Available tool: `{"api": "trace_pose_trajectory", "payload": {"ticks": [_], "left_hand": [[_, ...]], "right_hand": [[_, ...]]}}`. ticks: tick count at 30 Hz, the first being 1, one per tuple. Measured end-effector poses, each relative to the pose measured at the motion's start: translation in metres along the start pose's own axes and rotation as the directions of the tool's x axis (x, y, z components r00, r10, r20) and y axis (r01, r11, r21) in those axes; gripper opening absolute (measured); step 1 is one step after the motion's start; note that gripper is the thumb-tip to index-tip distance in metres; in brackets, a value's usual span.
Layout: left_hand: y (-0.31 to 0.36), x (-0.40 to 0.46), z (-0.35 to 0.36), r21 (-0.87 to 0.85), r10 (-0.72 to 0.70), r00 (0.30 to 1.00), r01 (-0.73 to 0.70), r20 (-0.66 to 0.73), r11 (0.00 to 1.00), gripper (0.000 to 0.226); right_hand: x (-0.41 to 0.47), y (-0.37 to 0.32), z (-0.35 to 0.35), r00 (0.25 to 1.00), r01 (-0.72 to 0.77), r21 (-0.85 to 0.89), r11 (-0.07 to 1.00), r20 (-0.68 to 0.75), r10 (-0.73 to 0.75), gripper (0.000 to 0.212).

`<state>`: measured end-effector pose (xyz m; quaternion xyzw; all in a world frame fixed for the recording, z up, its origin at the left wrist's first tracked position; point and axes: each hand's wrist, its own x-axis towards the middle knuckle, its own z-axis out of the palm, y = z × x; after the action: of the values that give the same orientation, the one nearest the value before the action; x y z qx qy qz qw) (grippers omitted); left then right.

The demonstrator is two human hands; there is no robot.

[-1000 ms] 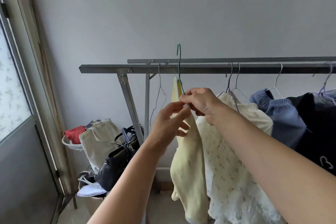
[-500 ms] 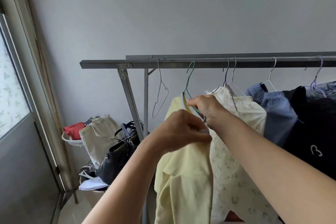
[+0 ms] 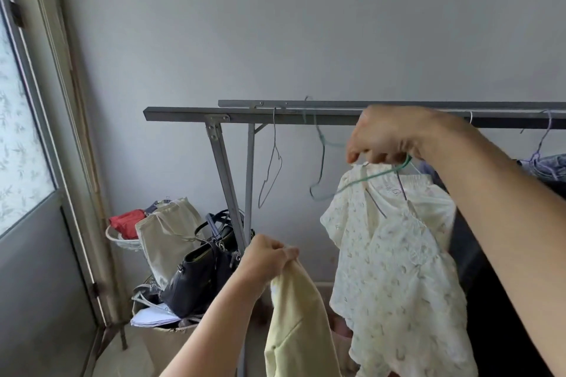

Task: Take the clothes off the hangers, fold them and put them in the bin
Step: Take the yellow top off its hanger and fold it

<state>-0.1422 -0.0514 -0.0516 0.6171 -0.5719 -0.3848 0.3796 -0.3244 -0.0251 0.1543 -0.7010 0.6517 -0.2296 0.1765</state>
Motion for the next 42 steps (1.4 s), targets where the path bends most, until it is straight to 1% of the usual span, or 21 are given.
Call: {"api": "trace_pose_trajectory", "payload": {"ticks": [2, 4, 7, 9, 12, 15, 18, 20, 21, 22, 23, 24, 25, 26, 28, 30, 33, 37, 39, 40, 42], "left_hand": [[-0.009, 0.0, 0.0, -0.125, -0.016, 1.0, 0.017, 0.008, 0.992, 0.022], [-0.01, -0.002, 0.0, -0.256, 0.013, 1.0, -0.007, 0.023, 0.967, 0.024], [-0.002, -0.007, -0.002, -0.365, 0.069, 0.997, -0.053, 0.031, 0.93, 0.019], [0.004, -0.01, -0.007, -0.41, 0.102, 0.994, -0.082, 0.027, 0.908, 0.021], [0.009, -0.014, -0.016, -0.454, 0.142, 0.99, -0.124, 0.007, 0.882, 0.026], [0.014, -0.016, -0.024, -0.499, 0.181, 0.983, -0.166, -0.017, 0.851, 0.036], [0.02, -0.018, -0.032, -0.543, 0.186, 0.982, -0.165, -0.017, 0.823, 0.022], [0.022, -0.02, -0.038, -0.556, 0.194, 0.981, -0.159, 0.004, 0.816, 0.016], [0.023, -0.021, -0.04, -0.562, 0.201, 0.979, -0.161, 0.01, 0.811, 0.016], [0.024, -0.022, -0.042, -0.568, 0.203, 0.979, -0.161, 0.011, 0.807, 0.017], [0.024, -0.022, -0.043, -0.57, 0.205, 0.979, -0.163, 0.008, 0.805, 0.017], [0.024, -0.022, -0.044, -0.569, 0.204, 0.979, -0.166, 0.004, 0.806, 0.018], [0.024, -0.022, -0.045, -0.564, 0.206, 0.979, -0.172, -0.003, 0.808, 0.018], [0.025, -0.023, -0.046, -0.561, 0.209, 0.978, -0.177, -0.007, 0.809, 0.019], [0.025, -0.025, -0.047, -0.569, 0.216, 0.976, -0.183, -0.009, 0.802, 0.021], [0.025, -0.027, -0.049, -0.578, 0.227, 0.974, -0.192, -0.011, 0.793, 0.022], [0.024, -0.029, -0.052, -0.601, 0.239, 0.971, -0.195, -0.007, 0.775, 0.023], [0.021, -0.035, -0.051, -0.654, 0.269, 0.963, -0.198, 0.009, 0.73, 0.026], [0.013, -0.036, -0.046, -0.617, 0.291, 0.956, -0.254, -0.042, 0.745, 0.026], [0.005, -0.036, -0.045, -0.515, 0.302, 0.947, -0.316, -0.112, 0.797, 0.027], [-0.019, -0.031, -0.043, -0.088, 0.334, 0.915, -0.36, -0.225, 0.929, 0.026]], "right_hand": [[0.014, -0.001, 0.004, 0.995, -0.006, 0.085, 0.996, -0.099, 0.014, 0.014], [0.031, -0.001, 0.017, 0.989, -0.018, 0.145, 0.989, -0.142, 0.039, 0.021], [0.059, 0.003, 0.039, 0.977, -0.016, 0.227, 0.974, -0.205, 0.064, 0.027], [0.077, 0.007, 0.052, 0.965, -0.025, 0.242, 0.97, -0.246, 0.086, 0.025], [0.096, 0.015, 0.07, 0.958, -0.056, 0.205, 0.977, -0.266, 0.111, 0.01], [0.099, 0.022, 0.085, 0.966, -0.091, 0.164, 0.982, -0.226, 0.127, 0.007], [0.089, 0.024, 0.089, 0.969, -0.102, 0.001, 0.995, -0.228, 0.1, 0.004], [0.074, 0.021, 0.089, 0.966, -0.115, -0.272, 0.956, -0.255, 0.043, 0.012], [0.065, 0.019, 0.09, 0.945, -0.086, -0.411, 0.907, -0.323, -0.057, 0.02], [0.056, 0.017, 0.094, 0.893, -0.005, -0.493, 0.87, -0.394, -0.218, 0.022], [0.046, 0.016, 0.101, 0.804, 0.125, -0.506, 0.853, -0.453, -0.386, 0.02], [0.035, 0.015, 0.109, 0.725, 0.268, -0.457, 0.848, -0.485, -0.49, 0.016], [0.026, 0.013, 0.116, 0.704, 0.378, -0.367, 0.85, -0.482, -0.521, 0.015], [0.018, 0.011, 0.123, 0.735, 0.437, -0.267, 0.859, -0.444, -0.513, 0.016], [0.01, 0.012, 0.134, 0.848, 0.44, -0.097, 0.893, -0.284, -0.448, 0.016], [0.005, 0.012, 0.137, 0.899, 0.42, 0.062, 0.905, -0.16, -0.407, 0.014], [0.004, 0.014, 0.14, 0.913, 0.406, 0.226, 0.886, -0.069, -0.401, 0.013], [0.002, 0.017, 0.15, 0.926, 0.373, 0.24, 0.896, -0.044, -0.374, 0.02], [-0.001, 0.02, 0.155, 0.927, 0.374, 0.201, 0.905, -0.061, -0.37, 0.024], [-0.003, 0.02, 0.155, 0.921, 0.389, 0.179, 0.904, -0.075, -0.382, 0.025], [-0.009, 0.02, 0.153, 0.903, 0.43, 0.142, 0.892, -0.086, -0.422, 0.029]]}}
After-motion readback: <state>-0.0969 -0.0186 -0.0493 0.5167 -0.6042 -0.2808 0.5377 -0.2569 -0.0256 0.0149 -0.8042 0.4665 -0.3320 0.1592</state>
